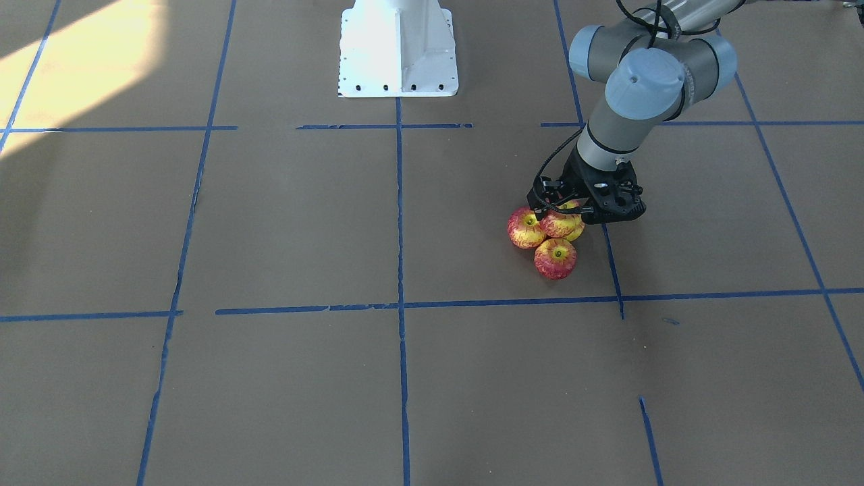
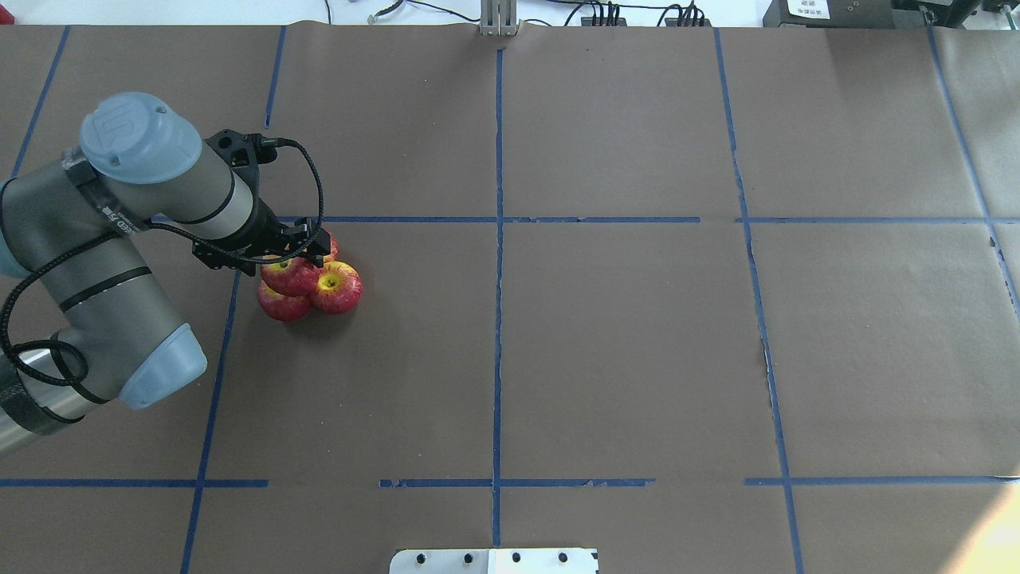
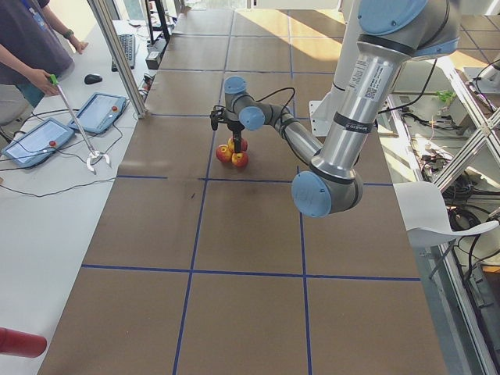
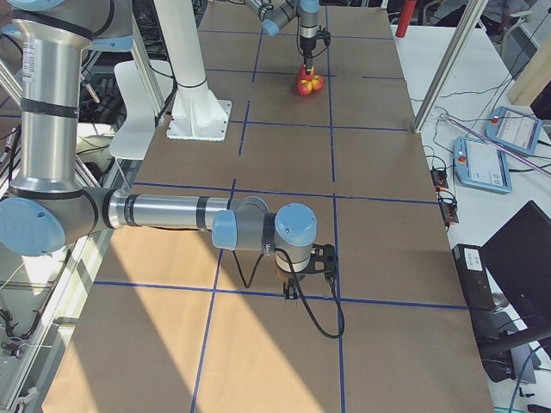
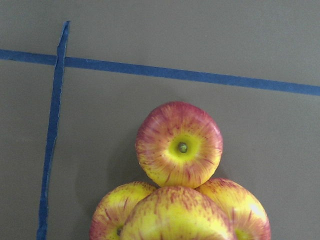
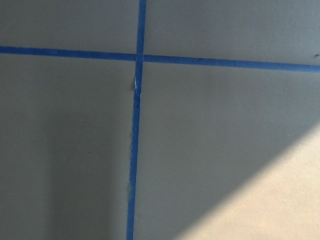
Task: Stack apples
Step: 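Lower the apple onto the top of the cluster with the left gripper, then open the left gripper and withdraw it away from the stacked apples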
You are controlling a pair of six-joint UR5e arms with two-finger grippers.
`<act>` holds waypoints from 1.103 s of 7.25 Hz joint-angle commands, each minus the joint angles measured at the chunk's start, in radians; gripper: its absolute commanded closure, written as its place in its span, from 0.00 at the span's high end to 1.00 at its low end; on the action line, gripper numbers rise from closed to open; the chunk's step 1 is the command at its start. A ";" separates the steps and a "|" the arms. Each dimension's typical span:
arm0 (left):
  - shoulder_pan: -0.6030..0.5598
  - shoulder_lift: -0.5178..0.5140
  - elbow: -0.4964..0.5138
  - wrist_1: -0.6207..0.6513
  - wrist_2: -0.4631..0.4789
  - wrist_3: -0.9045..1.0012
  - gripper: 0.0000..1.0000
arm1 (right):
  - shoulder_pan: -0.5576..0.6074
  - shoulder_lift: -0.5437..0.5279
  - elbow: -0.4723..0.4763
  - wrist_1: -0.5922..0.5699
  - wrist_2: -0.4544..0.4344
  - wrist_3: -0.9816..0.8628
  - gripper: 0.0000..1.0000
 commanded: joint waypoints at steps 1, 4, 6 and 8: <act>-0.061 0.006 -0.065 0.006 0.001 0.016 0.99 | 0.000 0.000 0.000 0.000 0.000 0.002 1.00; -0.205 0.071 -0.064 0.018 -0.008 0.305 0.99 | 0.000 0.000 0.000 0.000 0.000 0.000 1.00; -0.404 0.128 -0.056 0.120 -0.043 0.675 0.99 | 0.000 0.000 0.000 0.000 0.000 0.000 1.00; -0.588 0.236 -0.056 0.216 -0.154 0.992 1.00 | 0.000 0.000 0.000 0.000 0.000 0.000 1.00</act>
